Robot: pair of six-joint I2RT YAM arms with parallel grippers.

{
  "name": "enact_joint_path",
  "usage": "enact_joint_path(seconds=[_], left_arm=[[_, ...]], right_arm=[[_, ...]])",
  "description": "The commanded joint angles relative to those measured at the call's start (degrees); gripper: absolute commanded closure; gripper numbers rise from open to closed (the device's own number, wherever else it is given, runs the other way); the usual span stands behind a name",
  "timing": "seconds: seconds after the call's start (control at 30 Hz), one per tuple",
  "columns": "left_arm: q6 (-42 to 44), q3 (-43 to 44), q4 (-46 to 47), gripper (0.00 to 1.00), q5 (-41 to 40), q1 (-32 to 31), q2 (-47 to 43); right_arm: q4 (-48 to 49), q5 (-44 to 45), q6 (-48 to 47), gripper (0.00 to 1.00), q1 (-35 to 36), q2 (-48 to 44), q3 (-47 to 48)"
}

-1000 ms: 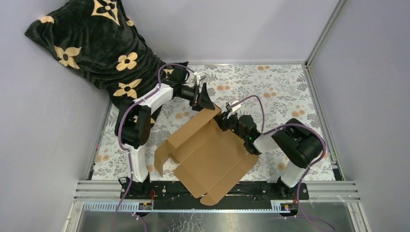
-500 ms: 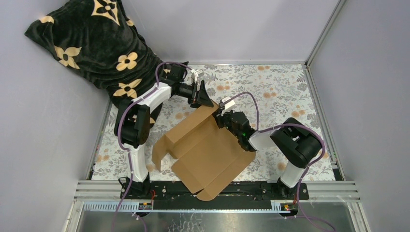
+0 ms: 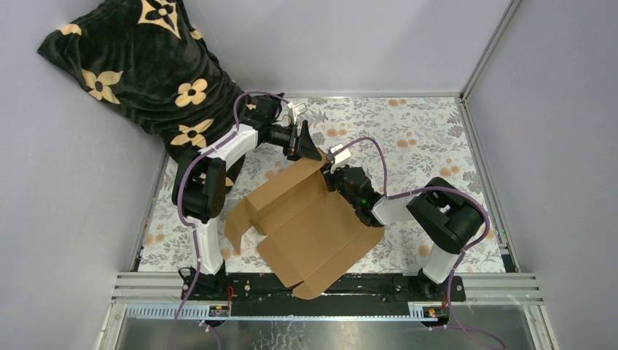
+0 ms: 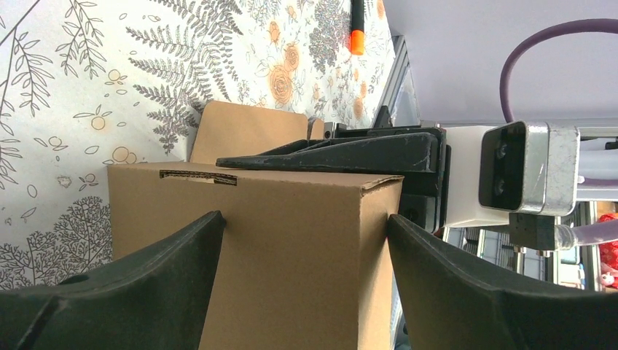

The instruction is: Fold the paper box

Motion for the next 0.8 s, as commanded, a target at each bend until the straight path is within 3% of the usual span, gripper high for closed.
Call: enact_joint_path(seconds=[0.0,0.3,0.6,0.77], left_arm=[[2.06,-1.97,-6.05,0.13,-0.70,-1.57,2.51],[2.49,-2.40,-6.05,0.13,-0.09,-1.31,2.60],[1.33,-2.00,-4.59,0.13,4.21,1.23,0.47],[1.07,-1.90,-4.47,0.13,4.53,1.88,-0.12]], right_arm=[[0.69,10.79,-2.63,1.00,-0.88,1.92,3.60],[4.71,14.83,-0.47,1.00,-0.56,3.30,2.29],[4.54,7.16,2.46,1.00,-0.53,5.42,3.94],[3.31,7.17,3.58,1.00,-0.51,5.69,4.79]])
